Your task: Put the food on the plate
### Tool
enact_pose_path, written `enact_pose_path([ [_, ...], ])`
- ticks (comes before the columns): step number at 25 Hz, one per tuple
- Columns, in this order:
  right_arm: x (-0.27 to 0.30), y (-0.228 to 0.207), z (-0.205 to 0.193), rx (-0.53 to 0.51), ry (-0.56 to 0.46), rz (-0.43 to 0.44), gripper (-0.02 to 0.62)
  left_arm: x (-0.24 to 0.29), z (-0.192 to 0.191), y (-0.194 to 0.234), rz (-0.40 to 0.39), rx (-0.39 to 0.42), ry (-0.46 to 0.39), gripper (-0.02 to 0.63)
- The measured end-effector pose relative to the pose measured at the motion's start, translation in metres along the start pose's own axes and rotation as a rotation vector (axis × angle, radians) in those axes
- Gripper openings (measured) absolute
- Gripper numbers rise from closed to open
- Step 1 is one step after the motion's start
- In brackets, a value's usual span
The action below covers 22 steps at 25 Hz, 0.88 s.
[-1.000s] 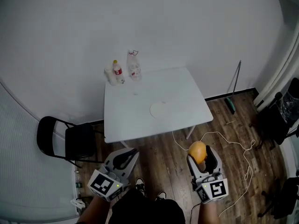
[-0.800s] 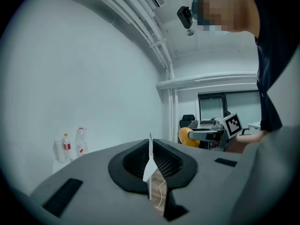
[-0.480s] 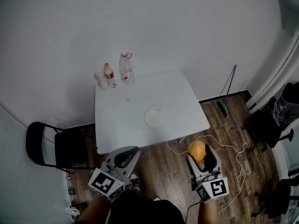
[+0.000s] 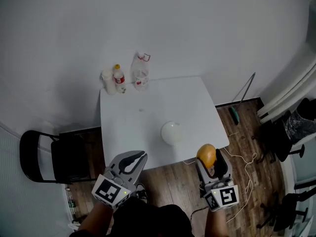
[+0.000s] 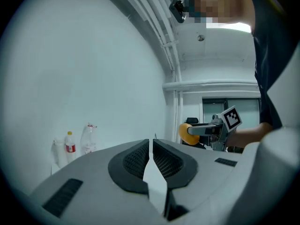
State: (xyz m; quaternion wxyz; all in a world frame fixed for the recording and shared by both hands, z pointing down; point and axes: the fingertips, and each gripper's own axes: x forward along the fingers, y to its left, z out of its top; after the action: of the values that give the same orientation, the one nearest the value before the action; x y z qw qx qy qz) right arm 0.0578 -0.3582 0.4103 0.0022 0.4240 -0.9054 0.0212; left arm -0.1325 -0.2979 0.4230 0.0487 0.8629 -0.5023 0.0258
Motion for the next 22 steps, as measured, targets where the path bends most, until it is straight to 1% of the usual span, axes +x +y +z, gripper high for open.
enact_pose_path([
  [5,0.051,0.012,-0.008,-0.035,0.027,0.009,0.339,0.002,-0.011,0.047,-0.009,-0.009,0.004,0.043],
  [9,0.080,0.007,-0.029,-0.057,0.090,0.009,0.339,0.003,-0.016,0.065,0.006,-0.046,0.006,0.043],
  [13,0.111,-0.006,-0.053,-0.068,0.139,0.038,0.339,0.010,-0.014,0.069,0.015,-0.078,0.016,0.043],
  [15,0.126,-0.013,-0.069,-0.088,0.172,0.059,0.339,0.014,-0.017,0.066,0.027,-0.079,0.022,0.043],
  [17,0.142,-0.021,-0.090,-0.103,0.213,0.079,0.339,0.018,-0.024,0.064,0.047,-0.088,0.029,0.043],
  [22,0.178,-0.038,-0.150,-0.137,0.335,0.131,0.339,0.029,-0.040,0.057,0.091,-0.138,0.051,0.043],
])
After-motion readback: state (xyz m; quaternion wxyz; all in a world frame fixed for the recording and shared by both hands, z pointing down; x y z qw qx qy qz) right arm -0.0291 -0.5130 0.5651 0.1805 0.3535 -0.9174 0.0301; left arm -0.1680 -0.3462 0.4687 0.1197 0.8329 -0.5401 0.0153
